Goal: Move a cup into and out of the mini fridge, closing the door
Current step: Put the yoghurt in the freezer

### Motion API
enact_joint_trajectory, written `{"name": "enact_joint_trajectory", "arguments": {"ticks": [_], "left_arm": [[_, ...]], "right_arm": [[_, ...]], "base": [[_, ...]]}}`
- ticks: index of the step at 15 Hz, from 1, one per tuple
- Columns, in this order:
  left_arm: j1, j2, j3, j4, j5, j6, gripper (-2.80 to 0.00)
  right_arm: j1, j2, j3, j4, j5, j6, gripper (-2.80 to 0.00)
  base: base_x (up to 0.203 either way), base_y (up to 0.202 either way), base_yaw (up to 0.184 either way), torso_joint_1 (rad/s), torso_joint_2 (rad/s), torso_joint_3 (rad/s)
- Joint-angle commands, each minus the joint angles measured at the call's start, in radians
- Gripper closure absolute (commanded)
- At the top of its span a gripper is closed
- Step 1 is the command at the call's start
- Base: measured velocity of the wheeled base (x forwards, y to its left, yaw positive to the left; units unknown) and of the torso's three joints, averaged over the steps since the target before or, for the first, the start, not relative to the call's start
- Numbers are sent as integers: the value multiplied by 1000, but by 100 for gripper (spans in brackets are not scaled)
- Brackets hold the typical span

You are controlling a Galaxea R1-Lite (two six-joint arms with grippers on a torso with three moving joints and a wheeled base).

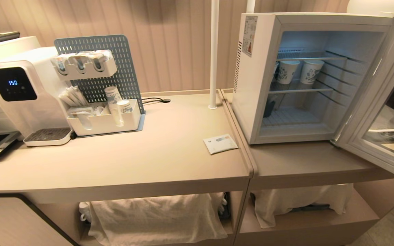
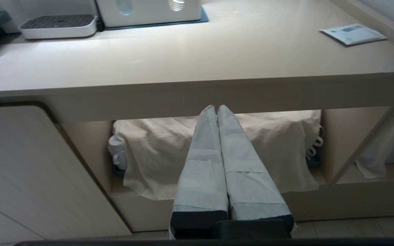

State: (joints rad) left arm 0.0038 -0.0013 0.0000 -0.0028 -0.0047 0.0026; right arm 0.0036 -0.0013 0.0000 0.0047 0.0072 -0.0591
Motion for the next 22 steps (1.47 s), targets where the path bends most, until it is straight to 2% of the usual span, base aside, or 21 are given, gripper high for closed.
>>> {"name": "enact_joint_trajectory", "arguments": {"ticks": [1, 13, 17, 22], "left_arm": [[1, 0, 2, 0, 0, 0, 0], [1, 0, 2, 0, 0, -1, 0], [1, 0, 2, -2, 1, 7, 0], [1, 0, 2, -2, 2, 7, 0]], "right_arm": [[1, 3, 0, 0, 0, -1, 0], [-1, 3, 0, 0, 0, -1, 0], [0, 3, 0, 0, 0, -1, 0], [1, 3, -1, 0, 0, -1, 0]], "base": [[0, -194, -3, 4, 1, 1], [0, -184, 0, 1, 2, 3], [19, -15, 0, 2, 2, 1], [184, -1, 0, 3, 4, 3]]}}
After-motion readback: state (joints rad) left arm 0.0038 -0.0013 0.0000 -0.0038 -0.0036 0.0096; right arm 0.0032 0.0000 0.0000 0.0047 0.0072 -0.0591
